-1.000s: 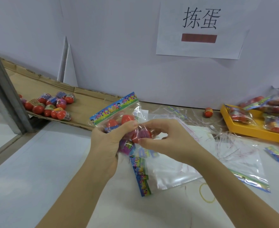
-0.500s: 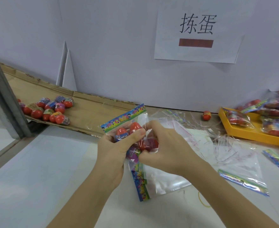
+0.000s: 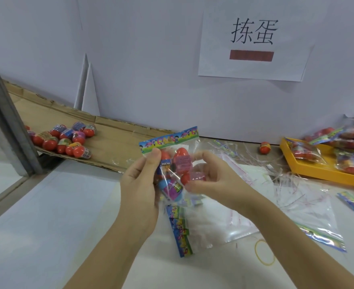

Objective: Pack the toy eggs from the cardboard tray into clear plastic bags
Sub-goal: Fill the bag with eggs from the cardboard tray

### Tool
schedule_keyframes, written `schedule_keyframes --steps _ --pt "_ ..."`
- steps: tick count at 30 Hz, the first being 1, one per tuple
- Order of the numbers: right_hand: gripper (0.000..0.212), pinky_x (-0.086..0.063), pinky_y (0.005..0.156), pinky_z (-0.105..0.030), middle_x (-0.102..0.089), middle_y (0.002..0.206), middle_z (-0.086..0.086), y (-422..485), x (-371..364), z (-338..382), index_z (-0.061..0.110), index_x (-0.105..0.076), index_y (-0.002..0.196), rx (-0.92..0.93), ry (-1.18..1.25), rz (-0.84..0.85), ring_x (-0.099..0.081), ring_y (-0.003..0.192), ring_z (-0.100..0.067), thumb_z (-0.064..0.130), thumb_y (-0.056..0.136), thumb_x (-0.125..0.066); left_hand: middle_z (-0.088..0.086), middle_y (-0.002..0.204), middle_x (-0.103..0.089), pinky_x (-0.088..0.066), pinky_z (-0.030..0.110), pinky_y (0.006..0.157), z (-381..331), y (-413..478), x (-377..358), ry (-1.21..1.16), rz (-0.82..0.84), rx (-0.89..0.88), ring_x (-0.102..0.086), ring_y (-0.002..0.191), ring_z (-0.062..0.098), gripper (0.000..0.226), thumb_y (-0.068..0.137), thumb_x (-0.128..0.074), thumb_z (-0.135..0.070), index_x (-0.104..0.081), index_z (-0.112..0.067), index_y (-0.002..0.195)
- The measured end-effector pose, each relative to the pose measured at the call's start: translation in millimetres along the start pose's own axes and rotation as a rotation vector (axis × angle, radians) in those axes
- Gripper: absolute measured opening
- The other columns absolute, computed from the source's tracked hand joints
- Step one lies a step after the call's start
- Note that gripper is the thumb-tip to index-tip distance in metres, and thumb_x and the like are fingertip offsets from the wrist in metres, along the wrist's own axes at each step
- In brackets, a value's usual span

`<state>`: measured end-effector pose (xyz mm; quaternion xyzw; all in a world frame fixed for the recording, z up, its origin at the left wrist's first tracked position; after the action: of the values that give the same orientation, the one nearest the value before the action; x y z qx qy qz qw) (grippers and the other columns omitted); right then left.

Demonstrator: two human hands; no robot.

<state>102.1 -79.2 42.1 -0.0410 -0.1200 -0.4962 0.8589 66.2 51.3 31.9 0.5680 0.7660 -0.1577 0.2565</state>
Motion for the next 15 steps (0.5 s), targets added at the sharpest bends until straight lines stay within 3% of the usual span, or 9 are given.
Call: schedule_keyframes --steps 3,5,10,15 --pt "0.036 -0.053 0.063 -0.021 -0.071 0.083 0.009 3 9 4 0.018 -0.062 0.101 0.028 0.179 -0.105 -0.067 0.074 -0.007 0.035 0.072 -0.076 0.003 0.069 -0.071 -0.053 0.023 0.049 1 -2 -3 0.032 0.019 0.019 -0.067 0.058 0.012 0.016 0.074 -0.065 -0.026 -0.076 -0.019 0.066" --pt "0.038 -0.055 0.061 -0.025 -0.072 0.082 0.006 3 20 6 0.016 -0.066 0.096 0.039 0.29 -0.217 -0.067 0.072 -0.01 0.043 0.069 -0.071 0.005 0.075 -0.073 -0.055 0.025 0.051 5 -2 -5 0.073 0.043 0.034 -0.069 0.063 0.013 0.012 0.071 -0.068 -0.026 -0.077 -0.017 0.07" --pt "0.027 -0.053 0.05 -0.025 -0.069 0.067 -0.002 -1 40 5 0.011 -0.068 0.084 0.089 0.377 -0.384 -0.063 0.054 -0.011 0.031 0.067 -0.071 0.012 0.087 -0.075 -0.058 0.029 0.055 11 0 -3 0.051 0.042 0.088 -0.071 0.068 0.019 0.026 0.07 -0.069 -0.029 -0.075 -0.01 0.086" --pt "0.025 -0.05 0.044 -0.023 -0.07 0.064 -0.001 0 43 6 0.012 -0.068 0.081 0.107 0.365 -0.417 -0.063 0.05 -0.012 0.032 0.066 -0.072 0.01 0.084 -0.076 -0.057 0.025 0.054 8 2 1 0.096 -0.009 0.063 -0.071 0.063 0.018 0.022 0.073 -0.067 -0.033 -0.078 -0.016 0.078"
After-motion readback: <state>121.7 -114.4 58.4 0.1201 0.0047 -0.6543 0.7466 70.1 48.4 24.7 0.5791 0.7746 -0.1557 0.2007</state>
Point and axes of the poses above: each hand's wrist, its own y-axis towards the middle knuckle, its own x-axis out of the back of the hand, z = x × y, the point moved 8 cm from there along y, towards the middle knuckle
